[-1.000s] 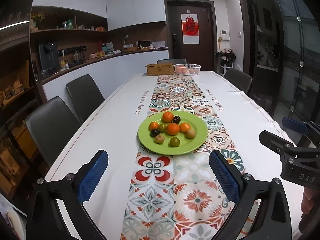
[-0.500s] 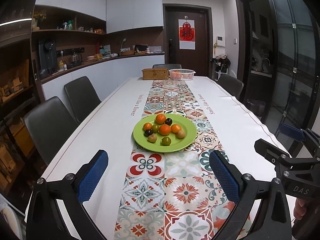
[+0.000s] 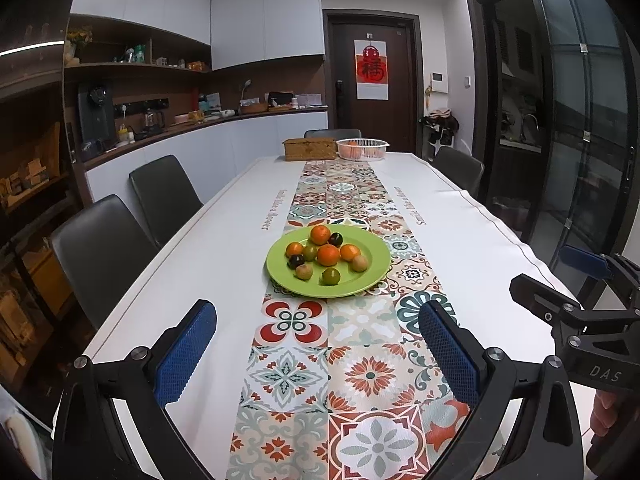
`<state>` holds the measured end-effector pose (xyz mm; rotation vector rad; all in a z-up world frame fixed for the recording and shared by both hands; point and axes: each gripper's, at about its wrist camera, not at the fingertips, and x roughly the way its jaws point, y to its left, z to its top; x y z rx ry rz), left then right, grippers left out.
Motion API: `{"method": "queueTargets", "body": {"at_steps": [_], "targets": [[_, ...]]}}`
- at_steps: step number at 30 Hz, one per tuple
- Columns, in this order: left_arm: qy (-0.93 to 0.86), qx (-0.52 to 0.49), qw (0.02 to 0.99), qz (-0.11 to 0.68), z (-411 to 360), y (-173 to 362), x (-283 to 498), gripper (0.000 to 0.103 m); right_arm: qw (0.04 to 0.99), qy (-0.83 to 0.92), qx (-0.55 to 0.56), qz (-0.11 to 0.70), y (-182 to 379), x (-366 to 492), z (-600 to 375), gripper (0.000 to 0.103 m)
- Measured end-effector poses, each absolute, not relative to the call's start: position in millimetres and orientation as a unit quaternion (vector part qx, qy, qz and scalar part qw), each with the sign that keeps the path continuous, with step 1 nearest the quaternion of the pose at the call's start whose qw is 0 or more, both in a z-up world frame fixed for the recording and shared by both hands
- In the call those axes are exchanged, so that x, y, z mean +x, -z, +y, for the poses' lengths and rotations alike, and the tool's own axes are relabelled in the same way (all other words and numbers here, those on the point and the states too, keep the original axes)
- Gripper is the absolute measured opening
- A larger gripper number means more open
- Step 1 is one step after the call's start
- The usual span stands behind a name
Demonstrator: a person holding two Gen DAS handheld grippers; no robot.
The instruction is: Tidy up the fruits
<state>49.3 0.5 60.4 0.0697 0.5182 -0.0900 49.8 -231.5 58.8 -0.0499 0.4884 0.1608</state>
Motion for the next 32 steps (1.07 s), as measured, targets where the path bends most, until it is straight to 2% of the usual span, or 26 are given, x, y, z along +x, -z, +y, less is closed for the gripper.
{"method": "queueTargets", "body": {"at_steps": [32], "targets": [[0.034,0.042,0.968,0.245,-5.9,-53.1,33.2,0.103,0.965,-0.078,-0.023,0.248,-43.4,37.1,-236.6,0.090]]}}
